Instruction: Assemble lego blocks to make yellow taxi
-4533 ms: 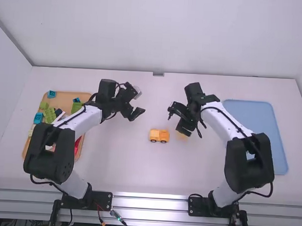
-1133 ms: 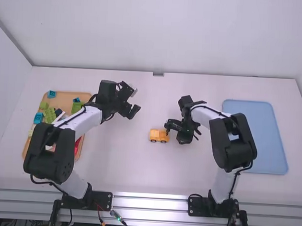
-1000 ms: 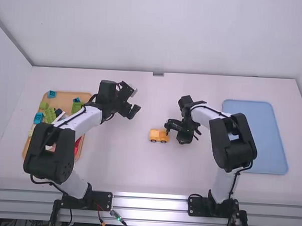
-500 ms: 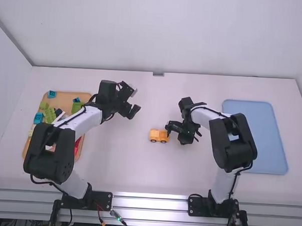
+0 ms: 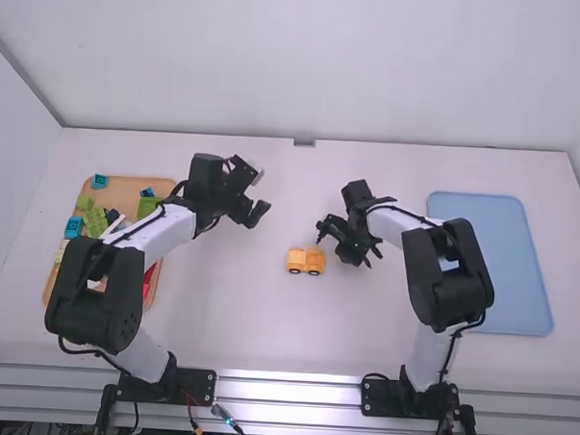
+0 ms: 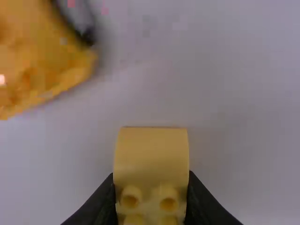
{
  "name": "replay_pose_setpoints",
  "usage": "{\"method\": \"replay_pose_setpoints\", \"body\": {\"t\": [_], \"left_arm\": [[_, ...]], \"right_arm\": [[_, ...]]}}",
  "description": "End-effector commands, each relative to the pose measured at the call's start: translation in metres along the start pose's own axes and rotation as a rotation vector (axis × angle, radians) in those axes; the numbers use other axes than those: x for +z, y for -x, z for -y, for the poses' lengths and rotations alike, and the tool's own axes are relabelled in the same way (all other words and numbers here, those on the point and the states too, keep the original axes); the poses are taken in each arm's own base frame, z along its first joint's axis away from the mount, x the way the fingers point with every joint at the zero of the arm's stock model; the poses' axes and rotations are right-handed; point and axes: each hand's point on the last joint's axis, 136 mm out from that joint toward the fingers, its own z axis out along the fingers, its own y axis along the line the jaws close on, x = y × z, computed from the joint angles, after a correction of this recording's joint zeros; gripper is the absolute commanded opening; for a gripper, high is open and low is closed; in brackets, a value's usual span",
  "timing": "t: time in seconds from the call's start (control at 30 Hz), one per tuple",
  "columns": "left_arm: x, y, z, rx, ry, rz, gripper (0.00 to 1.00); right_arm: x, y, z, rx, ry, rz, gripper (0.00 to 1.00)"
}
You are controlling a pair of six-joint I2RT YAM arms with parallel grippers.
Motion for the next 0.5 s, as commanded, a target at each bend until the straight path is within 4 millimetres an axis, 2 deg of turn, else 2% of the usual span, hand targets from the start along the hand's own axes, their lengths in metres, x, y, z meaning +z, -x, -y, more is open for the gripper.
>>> {"method": "replay_pose_setpoints", "body": {"t": [0.0,0.03,0.13,0.2,0.23,0.37,0.47], "left_arm": [[-0.004,0.007,-0.001,0.011,0.012,0.026,0.99],[-0.004,0.010,-0.002,0.016,0.016,0.038,0.99],[-0.005,0.017,-0.005,0.025,0.027,0.064,0.99],[-0.006,0.021,-0.008,0.029,0.036,0.082,0.99],[-0.006,0.021,-0.008,0.029,0.037,0.083,0.99],[-0.006,0.024,-0.010,0.034,0.042,0.094,0.99],[-0.006,0.023,-0.009,0.032,0.040,0.091,0.99]], "right_arm": [[0.006,-0.004,0.004,0.279,-0.027,-0.011,0.12],[0.005,-0.001,0.007,0.352,-0.036,0.000,0.06],[0.003,0.002,0.010,0.528,-0.041,0.012,0.00],[0.000,0.001,0.009,0.771,-0.034,0.003,0.00],[0.000,0.001,0.009,0.789,-0.033,0.001,0.00],[-0.001,-0.011,0.008,1.238,-0.026,-0.035,0.00],[-0.002,-0.017,-0.002,1.623,0.025,-0.078,0.00]]}}
